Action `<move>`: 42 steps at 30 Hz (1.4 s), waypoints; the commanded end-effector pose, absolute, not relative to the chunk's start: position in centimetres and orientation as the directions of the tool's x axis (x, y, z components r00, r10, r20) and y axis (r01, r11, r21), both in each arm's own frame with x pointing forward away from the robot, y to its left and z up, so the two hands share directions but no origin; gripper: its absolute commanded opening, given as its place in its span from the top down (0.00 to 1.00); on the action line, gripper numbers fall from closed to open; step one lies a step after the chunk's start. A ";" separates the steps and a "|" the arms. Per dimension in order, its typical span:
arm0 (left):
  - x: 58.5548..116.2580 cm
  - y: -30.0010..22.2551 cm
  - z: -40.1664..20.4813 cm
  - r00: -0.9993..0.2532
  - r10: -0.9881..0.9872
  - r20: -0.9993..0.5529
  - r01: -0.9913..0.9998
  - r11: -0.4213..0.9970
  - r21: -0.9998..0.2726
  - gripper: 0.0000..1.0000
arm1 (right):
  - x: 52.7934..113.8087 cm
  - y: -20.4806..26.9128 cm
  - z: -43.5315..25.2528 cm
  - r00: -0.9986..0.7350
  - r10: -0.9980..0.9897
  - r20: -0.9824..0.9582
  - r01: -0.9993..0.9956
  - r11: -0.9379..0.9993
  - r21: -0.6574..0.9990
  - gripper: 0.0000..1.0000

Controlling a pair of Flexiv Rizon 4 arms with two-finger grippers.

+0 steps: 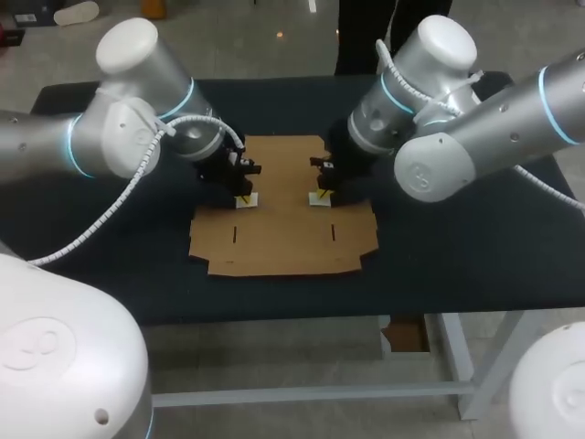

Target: Assemble the packaging by folding the flat box into shape, placing the metal phone stand inside, and closing the box properly

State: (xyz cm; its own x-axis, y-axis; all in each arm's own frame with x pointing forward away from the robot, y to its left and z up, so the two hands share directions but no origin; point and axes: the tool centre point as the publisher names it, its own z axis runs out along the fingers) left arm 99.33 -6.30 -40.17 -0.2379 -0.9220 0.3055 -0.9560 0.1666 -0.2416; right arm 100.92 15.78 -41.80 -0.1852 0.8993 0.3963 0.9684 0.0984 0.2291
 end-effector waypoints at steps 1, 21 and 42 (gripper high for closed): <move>98.8 -5.4 -39.1 -0.232 -0.920 0.315 -0.957 0.157 -0.245 1.00 | 100.4 14.5 -41.3 -0.197 0.879 0.434 0.964 0.093 0.249 1.00; 97.3 -2.7 -36.3 -0.171 -0.923 0.346 -0.967 0.089 -0.241 1.00 | 99.4 10.5 -39.2 -0.207 0.783 0.586 0.959 0.045 0.278 1.00; 93.7 -0.6 -33.2 -0.137 -0.918 0.372 -0.974 0.058 -0.217 1.00 | 97.5 6.2 -36.8 -0.224 0.725 0.651 0.962 0.058 0.266 1.00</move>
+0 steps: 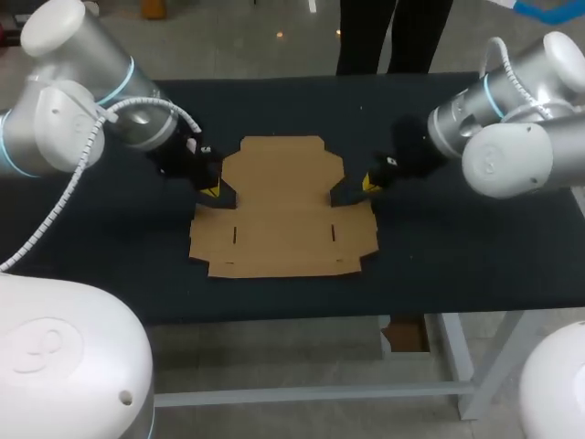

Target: Assemble the packaging by folding the flat box into shape, placing the metal phone stand inside, and closing the box properly

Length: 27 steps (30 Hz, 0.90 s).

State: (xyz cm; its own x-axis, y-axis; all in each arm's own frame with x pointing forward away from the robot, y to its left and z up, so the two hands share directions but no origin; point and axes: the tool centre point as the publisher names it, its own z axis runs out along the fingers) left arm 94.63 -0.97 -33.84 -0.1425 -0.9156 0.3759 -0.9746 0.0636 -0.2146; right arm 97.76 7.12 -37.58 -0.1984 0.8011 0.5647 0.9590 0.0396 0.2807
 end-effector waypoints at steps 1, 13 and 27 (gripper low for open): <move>93.4 -0.5 -33.1 -0.133 -0.919 0.370 -0.975 0.054 -0.218 1.00 | 97.4 6.0 -36.7 -0.225 0.727 0.648 0.962 0.060 0.266 1.00; 90.3 0.1 -31.9 -0.129 -0.915 0.382 -0.971 0.038 -0.237 1.00 | 94.6 4.0 -35.9 -0.234 0.722 0.651 0.958 0.059 0.279 1.00; 86.8 1.3 -31.3 -0.129 -0.912 0.389 -0.971 0.038 -0.235 1.00 | 91.5 3.5 -35.7 -0.222 0.726 0.651 0.962 0.054 0.268 1.00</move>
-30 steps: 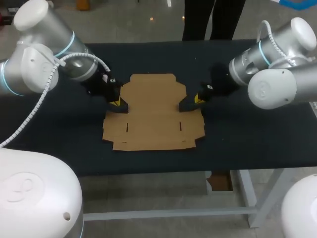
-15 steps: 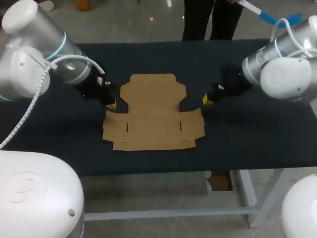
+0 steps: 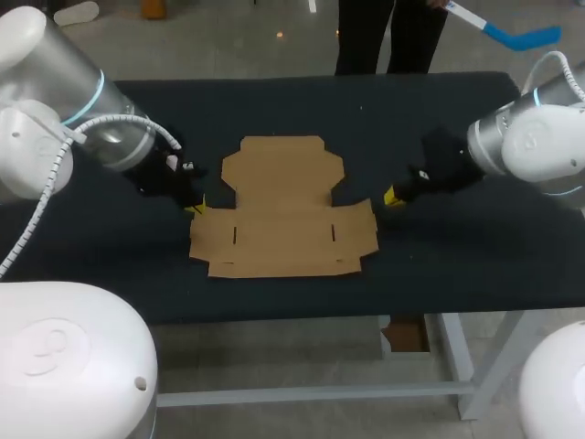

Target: Assemble the packaging by folding the flat box into shape, placing the metal phone stand inside, and closing the box properly

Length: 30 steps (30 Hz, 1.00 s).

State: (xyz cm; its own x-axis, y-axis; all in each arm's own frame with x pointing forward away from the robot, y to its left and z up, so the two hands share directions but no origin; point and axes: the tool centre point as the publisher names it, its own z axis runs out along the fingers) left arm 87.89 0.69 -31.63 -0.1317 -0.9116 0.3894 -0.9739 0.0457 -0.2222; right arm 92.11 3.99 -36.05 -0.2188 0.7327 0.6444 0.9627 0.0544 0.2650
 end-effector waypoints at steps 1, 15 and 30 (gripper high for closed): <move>86.6 1.4 -31.3 -0.129 -0.911 0.393 -0.971 0.035 -0.236 1.00 | 91.4 3.5 -35.7 -0.220 0.725 0.652 0.963 0.054 0.265 1.00; 83.1 3.1 -30.3 -0.085 -0.895 0.438 -0.971 -0.024 -0.238 1.00 | 89.7 4.5 -34.5 -0.234 0.709 0.665 0.960 0.062 0.273 1.00; 80.3 3.3 -32.3 -0.058 -0.873 0.484 -0.977 -0.051 -0.209 1.00 | 85.2 4.0 -36.8 -0.219 0.679 0.701 0.963 0.037 0.266 1.00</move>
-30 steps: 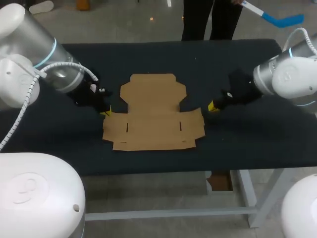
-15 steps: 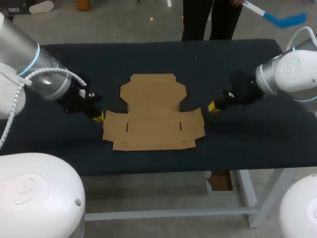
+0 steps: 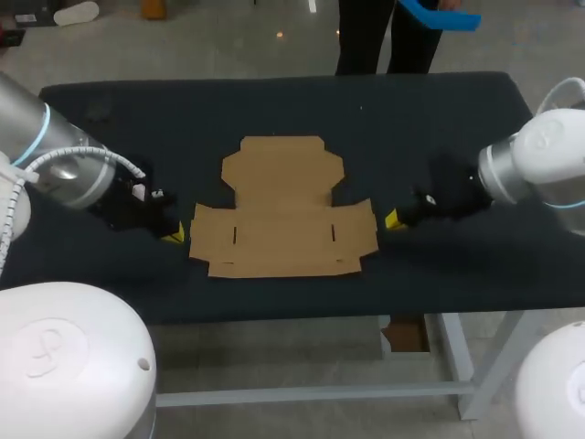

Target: Assemble the packaging by folding the flat box into shape, placing the metal phone stand inside, and closing the box properly

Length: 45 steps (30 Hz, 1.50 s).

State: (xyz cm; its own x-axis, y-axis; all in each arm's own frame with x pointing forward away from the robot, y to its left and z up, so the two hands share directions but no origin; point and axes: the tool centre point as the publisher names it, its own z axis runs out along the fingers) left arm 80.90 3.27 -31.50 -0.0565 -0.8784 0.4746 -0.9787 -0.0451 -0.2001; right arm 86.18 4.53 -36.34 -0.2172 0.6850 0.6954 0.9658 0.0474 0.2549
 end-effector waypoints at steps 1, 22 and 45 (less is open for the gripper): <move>80.1 3.3 -32.6 -0.055 -0.872 0.486 -0.977 -0.053 -0.205 1.00 | 85.0 4.0 -36.9 -0.218 0.678 0.702 0.964 0.036 0.264 1.00; 78.9 3.4 -35.2 -0.061 -0.849 0.525 -0.984 -0.038 -0.176 1.00 | 82.1 5.3 -38.2 -0.208 0.672 0.711 0.967 0.034 0.252 1.00; 79.1 3.2 -37.0 -0.058 -0.837 0.544 -0.991 -0.016 -0.130 1.00 | 81.4 6.7 -40.7 -0.175 0.653 0.737 0.977 0.023 0.211 1.00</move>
